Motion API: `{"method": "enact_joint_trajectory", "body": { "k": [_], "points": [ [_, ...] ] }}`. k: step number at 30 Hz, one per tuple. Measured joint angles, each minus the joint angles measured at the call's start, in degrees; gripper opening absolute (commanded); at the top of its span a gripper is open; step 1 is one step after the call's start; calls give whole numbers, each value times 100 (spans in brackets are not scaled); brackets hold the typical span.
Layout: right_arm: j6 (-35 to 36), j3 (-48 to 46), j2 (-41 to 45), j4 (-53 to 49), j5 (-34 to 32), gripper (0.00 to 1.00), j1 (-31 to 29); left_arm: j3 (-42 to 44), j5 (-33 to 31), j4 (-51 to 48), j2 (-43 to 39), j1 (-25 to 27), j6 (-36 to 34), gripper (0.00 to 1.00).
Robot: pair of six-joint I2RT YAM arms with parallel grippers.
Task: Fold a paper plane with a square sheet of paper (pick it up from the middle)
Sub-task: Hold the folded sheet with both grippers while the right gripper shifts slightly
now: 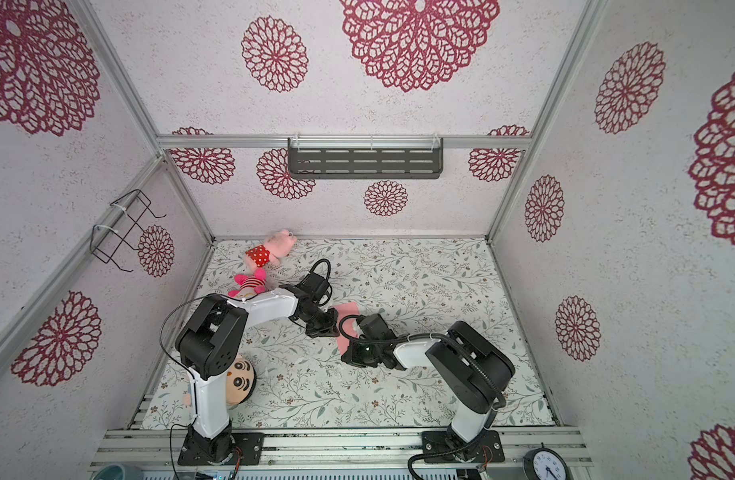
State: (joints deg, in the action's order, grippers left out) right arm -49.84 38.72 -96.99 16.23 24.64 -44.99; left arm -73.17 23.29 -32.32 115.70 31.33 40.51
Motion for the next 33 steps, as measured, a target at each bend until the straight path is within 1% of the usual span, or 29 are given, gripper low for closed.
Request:
{"method": "enact_joint_trajectory", "body": {
  "k": [5, 7, 11, 18, 24, 30, 33],
  "points": [
    [35, -46, 463, -109, -149, 5, 125, 0, 2, 0, 0, 0, -2, 0],
    [55, 0, 522, -109, -203, 5, 227, -2, 0, 0, 0, 0, -2, 0],
    [120, 282, 254, -181, -216, 5, 321, -2, 0, -2, -2, 0, -2, 0],
    [227, 616, -229, -372, -142, 5, 302, -4, 0, -7, -2, 0, -2, 0],
    [223, 518, -308, -345, 20, 5, 195, -4, 0, -9, -2, 0, -2, 0],
    [210, 197, -297, 4, 404, 5, 0, -7, 0, -9, -2, 0, 0, 0],
    [214, 63, -173, 17, 415, 5, -28, -7, 0, -9, -2, 0, 0, 0]
  ]
}}
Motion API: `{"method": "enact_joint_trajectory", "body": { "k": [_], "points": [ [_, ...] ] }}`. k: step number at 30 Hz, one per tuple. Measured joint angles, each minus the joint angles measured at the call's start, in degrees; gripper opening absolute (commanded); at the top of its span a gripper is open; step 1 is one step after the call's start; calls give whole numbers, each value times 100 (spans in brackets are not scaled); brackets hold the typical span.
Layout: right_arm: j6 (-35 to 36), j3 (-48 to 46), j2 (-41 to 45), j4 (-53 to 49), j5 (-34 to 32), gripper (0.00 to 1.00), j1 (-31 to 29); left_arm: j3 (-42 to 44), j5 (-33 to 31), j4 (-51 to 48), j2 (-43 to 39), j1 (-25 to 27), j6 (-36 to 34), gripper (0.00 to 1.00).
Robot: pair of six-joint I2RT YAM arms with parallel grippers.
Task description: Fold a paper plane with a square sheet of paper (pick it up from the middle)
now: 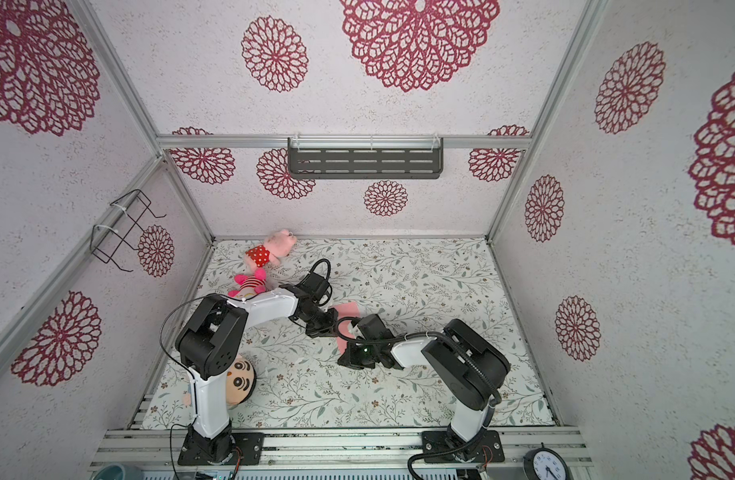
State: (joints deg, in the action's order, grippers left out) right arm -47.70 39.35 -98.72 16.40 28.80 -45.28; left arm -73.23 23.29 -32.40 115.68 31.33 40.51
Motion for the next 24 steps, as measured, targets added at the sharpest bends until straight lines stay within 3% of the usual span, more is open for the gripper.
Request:
{"method": "enact_joint_trajectory", "body": {
  "k": [10, 15, 24],
  "points": [
    [52, 76, 651, -136, -415, 5, 597, -31, -9, -28, 4, 0, -7, 0],
    [363, 498, 221, -291, -555, 6, 981, -114, -26, -131, 35, 4, -52, 0],
    [1012, 1403, -682, -839, -769, 5, 1047, -382, -66, -461, 155, 24, -345, 0]
  ]
}}
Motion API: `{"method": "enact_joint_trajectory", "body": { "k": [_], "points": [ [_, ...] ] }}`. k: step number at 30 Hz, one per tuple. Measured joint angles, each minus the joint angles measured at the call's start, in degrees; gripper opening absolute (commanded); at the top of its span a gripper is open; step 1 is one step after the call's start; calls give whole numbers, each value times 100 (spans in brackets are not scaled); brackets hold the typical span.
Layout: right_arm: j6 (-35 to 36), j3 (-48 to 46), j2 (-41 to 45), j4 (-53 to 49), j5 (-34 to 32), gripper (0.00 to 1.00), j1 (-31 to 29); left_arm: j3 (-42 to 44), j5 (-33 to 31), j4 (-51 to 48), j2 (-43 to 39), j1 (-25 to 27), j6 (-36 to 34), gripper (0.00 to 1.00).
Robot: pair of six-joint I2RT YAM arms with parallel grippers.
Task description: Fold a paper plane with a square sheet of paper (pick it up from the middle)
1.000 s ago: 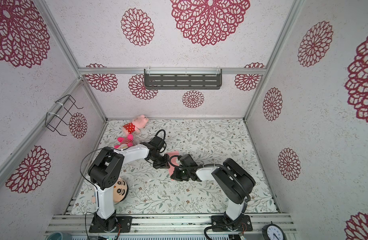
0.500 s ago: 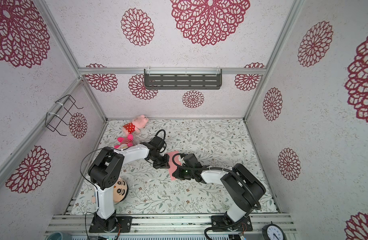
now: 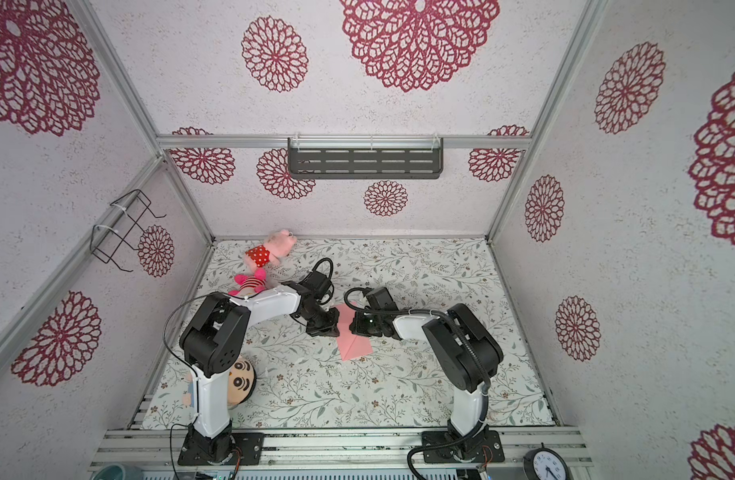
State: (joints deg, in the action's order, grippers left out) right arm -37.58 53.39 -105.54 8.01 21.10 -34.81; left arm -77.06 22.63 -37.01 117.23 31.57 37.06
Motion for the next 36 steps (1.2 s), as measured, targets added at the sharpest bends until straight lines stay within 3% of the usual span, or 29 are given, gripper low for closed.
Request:
{"method": "enact_joint_trajectory", "body": {
  "k": [3, 8, 13, 19, 27, 36],
  "points": [
    [-7, -131, 33, 15, -50, 5, 20, -83, -42, -92, 15, 17, -79, 0],
    [-385, -702, 437, 251, -225, 5, 13, -37, -44, 11, -96, 17, 76, 23],
    [-1084, -1147, 796, 411, -546, 5, -122, 741, 173, 678, -1060, 31, 721, 28],
    [-1770, -1270, 820, 680, -782, 5, -304, 1438, 372, 1185, -1893, 262, 1370, 19],
    [-2192, -1357, 820, 872, -802, 5, -315, 1781, 584, 1285, -1624, 621, 1690, 0],
    [-2055, -1368, 820, 914, -787, 5, -313, 1635, 520, 1062, -1108, 632, 1676, 0]
  ]
}}
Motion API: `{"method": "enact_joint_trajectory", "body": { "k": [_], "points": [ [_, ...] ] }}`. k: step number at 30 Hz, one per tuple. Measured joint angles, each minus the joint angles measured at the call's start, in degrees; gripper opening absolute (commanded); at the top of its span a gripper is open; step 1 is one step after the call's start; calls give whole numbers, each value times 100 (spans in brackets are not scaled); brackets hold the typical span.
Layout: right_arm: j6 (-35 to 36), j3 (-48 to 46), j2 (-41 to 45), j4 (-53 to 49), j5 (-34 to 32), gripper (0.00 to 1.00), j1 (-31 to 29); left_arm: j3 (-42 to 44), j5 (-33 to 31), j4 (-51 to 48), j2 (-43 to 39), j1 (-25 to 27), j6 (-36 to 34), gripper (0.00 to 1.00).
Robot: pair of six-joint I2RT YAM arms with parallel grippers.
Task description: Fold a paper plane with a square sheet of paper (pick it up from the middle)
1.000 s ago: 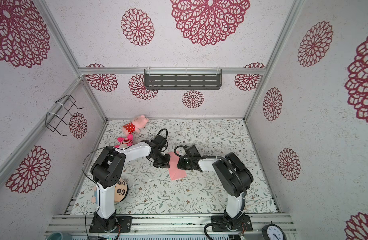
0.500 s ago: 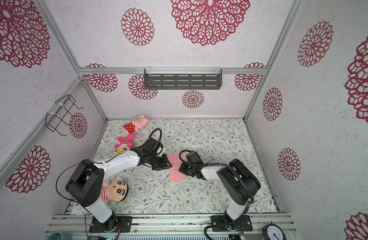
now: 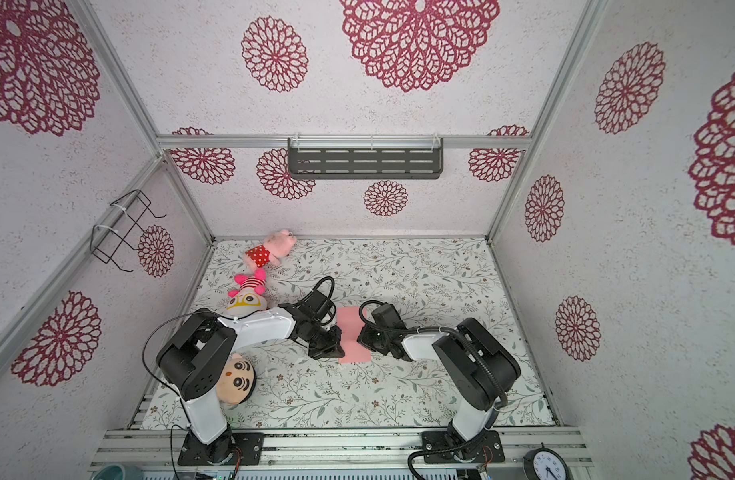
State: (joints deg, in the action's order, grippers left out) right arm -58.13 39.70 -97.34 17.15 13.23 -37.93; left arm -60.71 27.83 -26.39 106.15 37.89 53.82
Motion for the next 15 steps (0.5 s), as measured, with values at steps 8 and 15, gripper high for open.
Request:
{"method": "enact_joint_trajectory", "body": {
  "k": [8, 15],
  "points": [
    [1209, -9, 136, 114, 717, 5, 55, -81, -162, -282, 127, 0, -70, 0],
    [1563, 72, -50, 149, 1338, 5, -48, -136, -195, -361, 157, 0, -85, 0]
  ]
}}
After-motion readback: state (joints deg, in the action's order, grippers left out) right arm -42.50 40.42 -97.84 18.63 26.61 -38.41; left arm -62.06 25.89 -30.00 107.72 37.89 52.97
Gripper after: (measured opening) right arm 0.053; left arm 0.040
